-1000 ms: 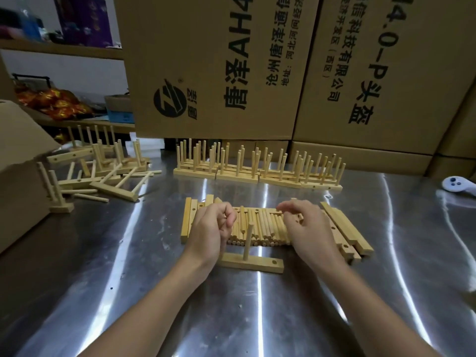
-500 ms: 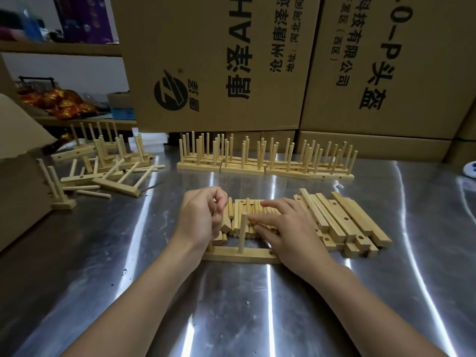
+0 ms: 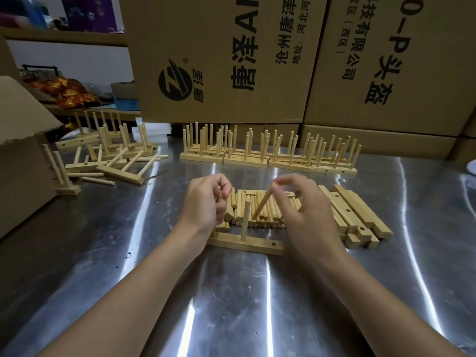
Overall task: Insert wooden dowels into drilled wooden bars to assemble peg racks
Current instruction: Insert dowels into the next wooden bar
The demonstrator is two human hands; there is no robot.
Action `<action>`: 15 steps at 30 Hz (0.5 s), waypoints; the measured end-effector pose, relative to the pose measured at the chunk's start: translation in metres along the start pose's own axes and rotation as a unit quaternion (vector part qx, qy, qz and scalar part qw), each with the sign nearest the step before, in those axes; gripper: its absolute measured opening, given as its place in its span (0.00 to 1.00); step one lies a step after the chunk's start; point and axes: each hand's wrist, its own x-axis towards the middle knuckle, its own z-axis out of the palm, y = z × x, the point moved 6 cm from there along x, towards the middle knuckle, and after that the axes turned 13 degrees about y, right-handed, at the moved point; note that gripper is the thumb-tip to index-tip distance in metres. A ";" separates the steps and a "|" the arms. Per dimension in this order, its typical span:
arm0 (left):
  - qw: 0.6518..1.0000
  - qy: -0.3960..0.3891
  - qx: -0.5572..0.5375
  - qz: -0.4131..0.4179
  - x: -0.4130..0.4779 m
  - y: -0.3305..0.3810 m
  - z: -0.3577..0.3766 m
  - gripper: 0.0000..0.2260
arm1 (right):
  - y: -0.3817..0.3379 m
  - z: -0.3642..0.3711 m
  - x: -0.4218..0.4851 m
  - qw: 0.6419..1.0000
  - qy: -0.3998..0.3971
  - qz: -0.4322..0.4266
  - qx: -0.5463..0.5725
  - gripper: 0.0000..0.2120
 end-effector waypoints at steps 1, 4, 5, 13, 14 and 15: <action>1.000 0.000 -0.005 -0.001 0.000 -0.001 0.000 0.13 | 0.004 -0.004 0.002 0.992 0.016 0.088 0.092 0.07; 1.000 -0.001 -0.010 -0.001 0.000 -0.003 0.001 0.13 | 0.012 -0.009 0.001 0.918 0.019 0.280 0.280 0.09; 1.000 -0.002 -0.008 0.003 0.000 -0.003 0.001 0.13 | 0.013 -0.010 0.001 0.902 0.016 0.307 0.303 0.10; 0.923 -0.039 0.218 0.315 -0.012 0.024 0.008 0.11 | 0.010 -0.014 0.003 0.864 0.029 0.322 0.386 0.11; 0.889 -0.035 0.268 0.371 -0.016 0.027 0.010 0.11 | 0.009 -0.015 0.003 0.864 0.030 0.317 0.389 0.10; 0.860 -0.029 0.300 0.411 -0.020 0.028 0.011 0.11 | 0.008 -0.016 0.003 0.865 0.031 0.313 0.392 0.10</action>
